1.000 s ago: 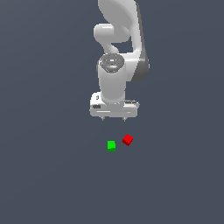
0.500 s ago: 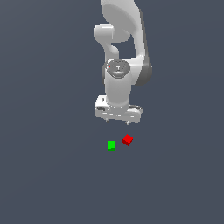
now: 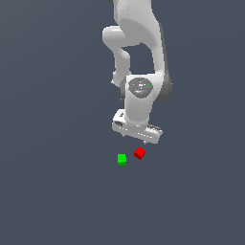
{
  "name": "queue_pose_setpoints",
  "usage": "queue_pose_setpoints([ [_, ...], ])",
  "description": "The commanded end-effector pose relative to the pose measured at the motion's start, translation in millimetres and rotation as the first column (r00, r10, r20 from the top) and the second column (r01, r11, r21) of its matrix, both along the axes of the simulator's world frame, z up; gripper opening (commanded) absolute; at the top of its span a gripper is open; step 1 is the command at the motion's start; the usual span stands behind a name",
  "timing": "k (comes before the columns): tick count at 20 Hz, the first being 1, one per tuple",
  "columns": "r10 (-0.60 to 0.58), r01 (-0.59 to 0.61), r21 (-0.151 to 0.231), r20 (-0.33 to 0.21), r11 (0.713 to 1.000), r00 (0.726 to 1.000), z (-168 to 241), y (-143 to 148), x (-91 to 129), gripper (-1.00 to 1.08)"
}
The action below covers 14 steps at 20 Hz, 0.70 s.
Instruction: Stack the red cube on top of the green cube.
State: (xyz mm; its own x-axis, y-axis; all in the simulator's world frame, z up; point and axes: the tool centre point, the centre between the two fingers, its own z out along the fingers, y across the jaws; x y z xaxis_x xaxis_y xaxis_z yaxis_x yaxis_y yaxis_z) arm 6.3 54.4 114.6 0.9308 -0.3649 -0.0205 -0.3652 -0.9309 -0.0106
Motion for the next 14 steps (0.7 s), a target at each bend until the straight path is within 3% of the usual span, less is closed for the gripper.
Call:
queue_pose_setpoints([
  [1,-0.056,0.056,-0.004,0.003,0.998,0.998,-9,7,4,1.00],
  [14,-0.254,0.254,-0.016,0.014,0.967,0.967,-40,30,24,1.00],
])
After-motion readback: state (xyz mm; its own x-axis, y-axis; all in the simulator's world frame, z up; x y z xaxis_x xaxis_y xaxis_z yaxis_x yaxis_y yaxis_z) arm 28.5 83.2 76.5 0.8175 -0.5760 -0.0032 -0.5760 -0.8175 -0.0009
